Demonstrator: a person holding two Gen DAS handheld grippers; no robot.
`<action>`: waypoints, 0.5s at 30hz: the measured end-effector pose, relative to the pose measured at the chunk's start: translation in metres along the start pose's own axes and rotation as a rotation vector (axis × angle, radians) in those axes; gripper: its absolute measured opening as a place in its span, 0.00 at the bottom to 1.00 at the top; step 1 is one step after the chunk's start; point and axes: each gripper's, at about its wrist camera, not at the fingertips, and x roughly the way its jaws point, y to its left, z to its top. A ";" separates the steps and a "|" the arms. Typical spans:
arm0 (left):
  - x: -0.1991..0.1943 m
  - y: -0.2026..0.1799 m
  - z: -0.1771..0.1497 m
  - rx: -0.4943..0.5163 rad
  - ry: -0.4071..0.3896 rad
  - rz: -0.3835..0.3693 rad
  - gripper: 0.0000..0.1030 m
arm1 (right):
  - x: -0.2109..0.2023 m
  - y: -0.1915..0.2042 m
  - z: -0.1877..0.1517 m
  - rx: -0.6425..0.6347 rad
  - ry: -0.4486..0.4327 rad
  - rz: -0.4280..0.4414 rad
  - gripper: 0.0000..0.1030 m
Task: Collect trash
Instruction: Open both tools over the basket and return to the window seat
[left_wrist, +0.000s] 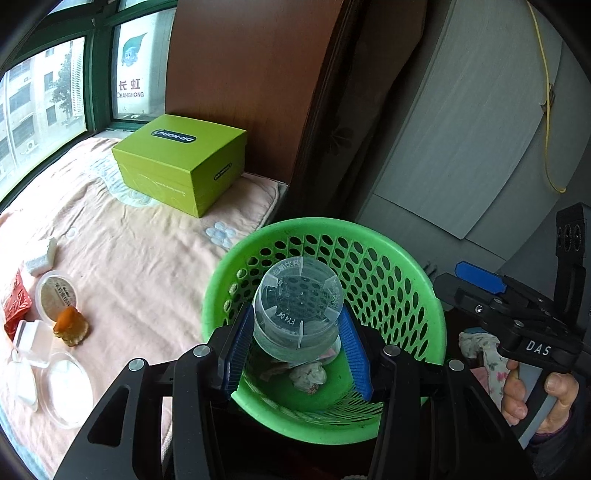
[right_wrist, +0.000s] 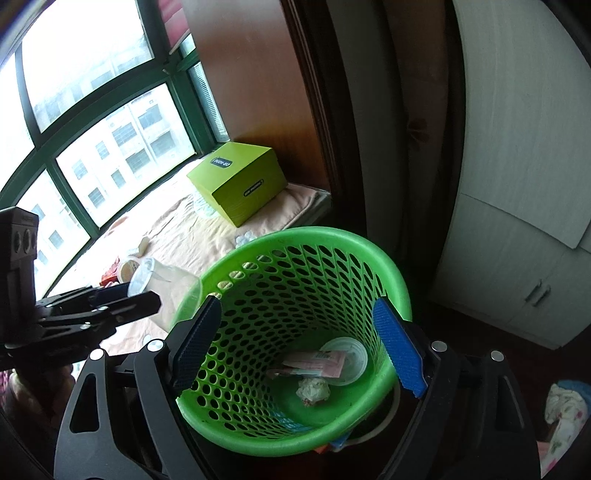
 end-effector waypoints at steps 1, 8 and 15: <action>0.002 -0.002 0.000 0.001 0.000 -0.006 0.46 | 0.000 -0.001 0.000 0.003 0.000 0.000 0.82; 0.003 0.003 -0.007 -0.019 0.004 -0.008 0.54 | 0.000 0.000 -0.003 0.007 0.009 0.011 0.83; -0.018 0.032 -0.018 -0.074 -0.016 0.058 0.54 | 0.006 0.019 -0.004 -0.026 0.023 0.051 0.84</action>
